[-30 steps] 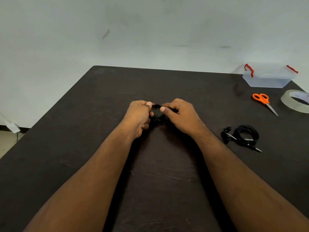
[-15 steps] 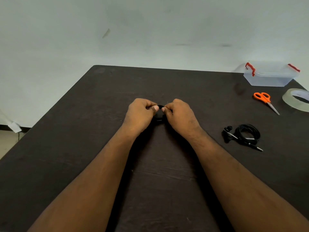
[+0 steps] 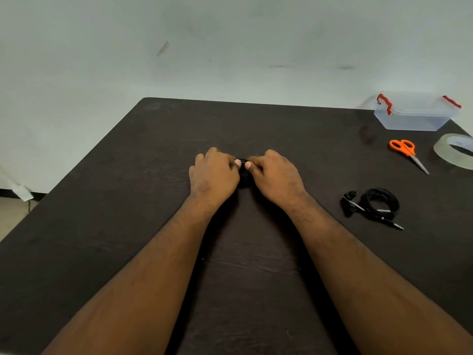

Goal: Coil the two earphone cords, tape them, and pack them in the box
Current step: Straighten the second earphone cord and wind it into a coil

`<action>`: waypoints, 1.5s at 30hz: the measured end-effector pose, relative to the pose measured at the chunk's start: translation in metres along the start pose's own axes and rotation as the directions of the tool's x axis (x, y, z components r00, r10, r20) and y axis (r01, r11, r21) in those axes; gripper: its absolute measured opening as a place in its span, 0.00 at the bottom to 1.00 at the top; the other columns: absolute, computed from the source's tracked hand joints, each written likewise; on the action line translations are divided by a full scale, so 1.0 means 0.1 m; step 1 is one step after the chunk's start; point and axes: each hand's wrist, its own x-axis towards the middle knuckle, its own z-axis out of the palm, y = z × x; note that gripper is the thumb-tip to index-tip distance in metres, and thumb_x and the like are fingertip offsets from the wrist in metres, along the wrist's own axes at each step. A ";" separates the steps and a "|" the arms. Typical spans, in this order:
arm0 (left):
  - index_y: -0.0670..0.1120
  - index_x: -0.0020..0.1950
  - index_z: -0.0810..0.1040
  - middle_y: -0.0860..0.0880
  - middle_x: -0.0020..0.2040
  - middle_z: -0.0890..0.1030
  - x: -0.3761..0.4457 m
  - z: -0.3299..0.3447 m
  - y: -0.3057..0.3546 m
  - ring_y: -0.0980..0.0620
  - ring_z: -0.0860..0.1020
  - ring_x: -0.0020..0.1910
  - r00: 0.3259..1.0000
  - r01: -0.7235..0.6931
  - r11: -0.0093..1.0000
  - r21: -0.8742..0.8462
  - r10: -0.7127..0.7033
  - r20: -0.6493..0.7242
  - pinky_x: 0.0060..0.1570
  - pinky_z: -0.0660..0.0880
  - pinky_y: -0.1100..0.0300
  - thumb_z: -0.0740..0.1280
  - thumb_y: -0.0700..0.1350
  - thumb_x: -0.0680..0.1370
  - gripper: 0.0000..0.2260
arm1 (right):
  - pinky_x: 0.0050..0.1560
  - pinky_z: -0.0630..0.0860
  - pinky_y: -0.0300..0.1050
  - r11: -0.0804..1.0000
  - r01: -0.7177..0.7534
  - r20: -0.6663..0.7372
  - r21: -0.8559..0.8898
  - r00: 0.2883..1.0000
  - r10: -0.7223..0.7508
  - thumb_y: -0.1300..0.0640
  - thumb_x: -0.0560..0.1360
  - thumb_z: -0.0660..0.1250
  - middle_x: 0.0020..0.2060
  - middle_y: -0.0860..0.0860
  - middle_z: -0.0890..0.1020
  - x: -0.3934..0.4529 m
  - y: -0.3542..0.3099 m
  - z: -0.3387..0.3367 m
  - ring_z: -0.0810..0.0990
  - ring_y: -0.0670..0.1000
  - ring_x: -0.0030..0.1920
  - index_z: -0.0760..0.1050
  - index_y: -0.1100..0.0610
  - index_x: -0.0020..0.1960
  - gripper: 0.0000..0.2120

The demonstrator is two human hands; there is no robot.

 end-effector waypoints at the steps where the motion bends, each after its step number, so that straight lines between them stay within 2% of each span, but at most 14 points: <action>1: 0.53 0.53 0.83 0.49 0.54 0.77 0.00 0.00 0.00 0.43 0.72 0.57 1.000 0.011 1.000 -0.018 -0.011 0.004 0.52 0.70 0.47 0.59 0.53 0.80 0.13 | 0.39 0.67 0.43 1.000 0.002 0.000 0.000 1.000 -0.002 0.47 0.81 0.56 0.42 0.49 0.71 0.00 0.00 0.00 0.76 0.52 0.47 0.79 0.52 0.53 0.14; 3: 0.54 0.53 0.83 0.49 0.51 0.80 0.01 0.00 0.00 0.43 0.75 0.55 1.000 0.021 0.999 -0.046 -0.021 0.003 0.52 0.73 0.48 0.60 0.52 0.79 0.12 | 0.44 0.71 0.44 1.000 0.008 -0.011 0.025 1.000 -0.007 0.47 0.81 0.56 0.47 0.51 0.74 -0.01 0.00 0.00 0.76 0.52 0.52 0.75 0.50 0.63 0.16; 5: 0.55 0.54 0.82 0.50 0.48 0.83 0.01 -0.01 0.01 0.45 0.78 0.53 1.000 0.031 0.997 -0.071 -0.030 0.007 0.54 0.74 0.48 0.61 0.51 0.78 0.11 | 0.46 0.71 0.43 0.997 0.016 -0.038 0.078 0.999 -0.013 0.47 0.81 0.56 0.47 0.49 0.73 -0.01 0.00 -0.02 0.76 0.51 0.52 0.69 0.48 0.70 0.19; 8: 0.55 0.53 0.83 0.51 0.46 0.83 0.03 -0.01 0.00 0.46 0.79 0.51 0.999 0.049 0.994 -0.098 -0.047 0.026 0.56 0.74 0.48 0.61 0.52 0.78 0.11 | 0.44 0.67 0.41 0.993 0.023 -0.053 0.113 0.998 -0.017 0.48 0.81 0.56 0.44 0.46 0.70 -0.01 0.02 -0.03 0.75 0.48 0.49 0.68 0.47 0.71 0.19; 11: 0.51 0.40 0.80 0.52 0.37 0.80 0.05 -0.01 -0.02 0.46 0.79 0.45 0.998 0.058 0.993 -0.100 -0.054 0.037 0.52 0.75 0.47 0.60 0.54 0.79 0.14 | 0.44 0.66 0.40 0.991 0.017 -0.049 0.129 0.999 -0.011 0.48 0.81 0.56 0.43 0.46 0.69 0.00 0.03 -0.01 0.73 0.46 0.47 0.69 0.46 0.71 0.18; 13: 0.50 0.39 0.79 0.53 0.35 0.78 0.06 0.00 -0.02 0.47 0.79 0.43 0.997 0.070 0.991 -0.114 -0.066 0.038 0.52 0.75 0.48 0.59 0.54 0.79 0.15 | 0.44 0.65 0.39 0.991 0.017 -0.047 0.133 0.999 -0.011 0.48 0.81 0.56 0.43 0.45 0.70 0.00 0.04 -0.01 0.71 0.44 0.46 0.69 0.46 0.70 0.18; 17: 0.49 0.47 0.83 0.51 0.43 0.83 0.05 -0.03 -0.02 0.47 0.80 0.47 0.997 0.074 0.984 -0.159 -0.069 0.033 0.54 0.76 0.48 0.59 0.53 0.79 0.15 | 0.44 0.65 0.40 0.990 0.029 -0.038 0.137 0.999 -0.024 0.48 0.81 0.56 0.44 0.45 0.69 -0.01 0.04 -0.03 0.70 0.43 0.46 0.70 0.46 0.69 0.18; 21: 0.50 0.51 0.83 0.51 0.49 0.84 0.04 -0.04 -0.01 0.47 0.80 0.51 0.997 0.074 0.976 -0.205 -0.073 0.013 0.56 0.75 0.48 0.60 0.52 0.79 0.13 | 0.43 0.65 0.39 0.990 0.041 -0.036 0.135 0.999 -0.036 0.49 0.81 0.56 0.44 0.45 0.69 -0.01 0.03 -0.04 0.70 0.43 0.45 0.70 0.46 0.69 0.17; 26: 0.48 0.45 0.83 0.52 0.40 0.83 0.04 -0.05 -0.03 0.50 0.80 0.43 0.996 0.084 0.953 -0.291 -0.085 0.011 0.52 0.77 0.49 0.60 0.52 0.79 0.14 | 0.41 0.64 0.39 0.988 0.047 -0.050 0.149 0.998 -0.039 0.49 0.81 0.56 0.42 0.45 0.68 -0.01 0.03 -0.05 0.70 0.43 0.44 0.69 0.47 0.70 0.18; 31: 0.49 0.43 0.81 0.51 0.41 0.80 0.03 -0.11 -0.02 0.56 0.75 0.42 0.997 0.055 0.930 -0.362 -0.073 -0.036 0.53 0.76 0.55 0.61 0.47 0.80 0.11 | 0.43 0.66 0.40 0.983 0.049 -0.069 0.174 0.997 -0.038 0.50 0.82 0.56 0.41 0.45 0.69 -0.01 0.04 -0.04 0.70 0.43 0.44 0.68 0.48 0.71 0.19; 34: 0.44 0.50 0.83 0.49 0.46 0.83 0.03 -0.11 -0.02 0.58 0.76 0.43 0.995 0.019 0.927 -0.375 -0.053 -0.081 0.49 0.73 0.60 0.61 0.46 0.81 0.12 | 0.42 0.65 0.39 0.977 0.041 -0.096 0.211 0.995 -0.021 0.51 0.82 0.56 0.40 0.44 0.68 0.00 0.05 -0.03 0.71 0.44 0.43 0.68 0.49 0.72 0.18; 37: 0.44 0.53 0.83 0.49 0.51 0.84 0.06 -0.07 -0.07 0.57 0.77 0.47 0.989 -0.040 0.946 -0.322 -0.009 -0.148 0.52 0.73 0.62 0.61 0.45 0.80 0.12 | 0.42 0.66 0.39 0.971 0.035 -0.128 0.236 0.992 -0.005 0.53 0.82 0.56 0.40 0.45 0.70 0.00 0.07 -0.04 0.71 0.44 0.43 0.69 0.50 0.71 0.18; 40: 0.49 0.57 0.82 0.49 0.55 0.82 0.12 0.00 -0.12 0.50 0.78 0.55 0.972 -0.106 0.969 -0.224 0.053 -0.231 0.57 0.75 0.53 0.60 0.49 0.78 0.14 | 0.44 0.66 0.38 0.969 0.039 -0.134 0.244 0.991 -0.006 0.54 0.82 0.56 0.42 0.46 0.70 0.00 0.06 -0.04 0.71 0.44 0.44 0.70 0.51 0.70 0.17; 45: 0.49 0.60 0.80 0.47 0.55 0.78 -0.04 -0.07 0.11 0.43 0.74 0.54 0.931 -0.207 0.975 -0.086 0.169 -0.324 0.53 0.72 0.50 0.62 0.45 0.79 0.12 | 0.52 0.71 0.41 0.953 0.026 -0.209 0.303 0.977 0.040 0.57 0.80 0.60 0.48 0.53 0.78 -0.13 0.06 -0.14 0.77 0.52 0.52 0.77 0.56 0.63 0.14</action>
